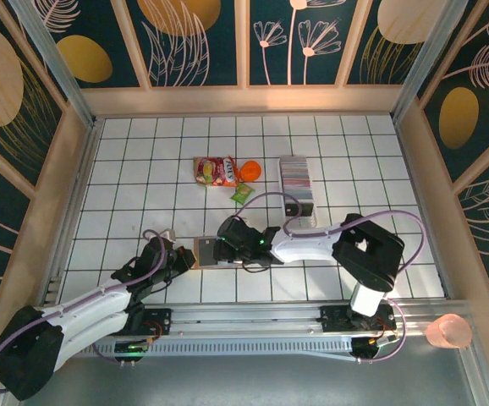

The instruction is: Put the credit cards into the card holder

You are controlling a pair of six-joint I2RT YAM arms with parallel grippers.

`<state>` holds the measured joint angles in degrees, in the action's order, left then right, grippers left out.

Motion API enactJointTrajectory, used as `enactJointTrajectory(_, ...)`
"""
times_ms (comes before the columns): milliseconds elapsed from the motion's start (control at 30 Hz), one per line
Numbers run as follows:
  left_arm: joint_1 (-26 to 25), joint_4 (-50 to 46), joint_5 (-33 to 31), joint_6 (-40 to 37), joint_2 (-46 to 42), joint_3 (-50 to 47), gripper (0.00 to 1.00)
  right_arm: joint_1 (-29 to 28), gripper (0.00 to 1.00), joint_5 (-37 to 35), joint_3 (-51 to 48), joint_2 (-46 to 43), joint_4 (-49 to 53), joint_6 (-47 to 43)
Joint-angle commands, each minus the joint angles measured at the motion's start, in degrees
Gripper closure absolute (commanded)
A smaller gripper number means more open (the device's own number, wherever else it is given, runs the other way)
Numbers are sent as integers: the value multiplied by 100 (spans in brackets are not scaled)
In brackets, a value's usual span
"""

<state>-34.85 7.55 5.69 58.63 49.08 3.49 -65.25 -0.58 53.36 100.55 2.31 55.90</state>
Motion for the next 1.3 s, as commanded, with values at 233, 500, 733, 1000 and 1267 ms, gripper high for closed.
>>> enactJointTrajectory(233,-29,-237,100,106,-117,-242,100,-62,48,404,194,290,-852,206)
enactJointTrajectory(500,-28,-166,99,133,-118,-270,100,-73,48,546,157,346,-1251,314)
enactJointTrajectory(733,-30,-149,121,166,-178,-317,100,-64,48,771,75,483,-1712,534)
enactJointTrajectory(1000,-28,-175,99,209,-333,-388,100,-58,49,1111,-145,557,-2910,887)
enactJointTrajectory(1267,-31,-248,26,307,-519,-432,100,56,49,1490,149,893,-3931,868)
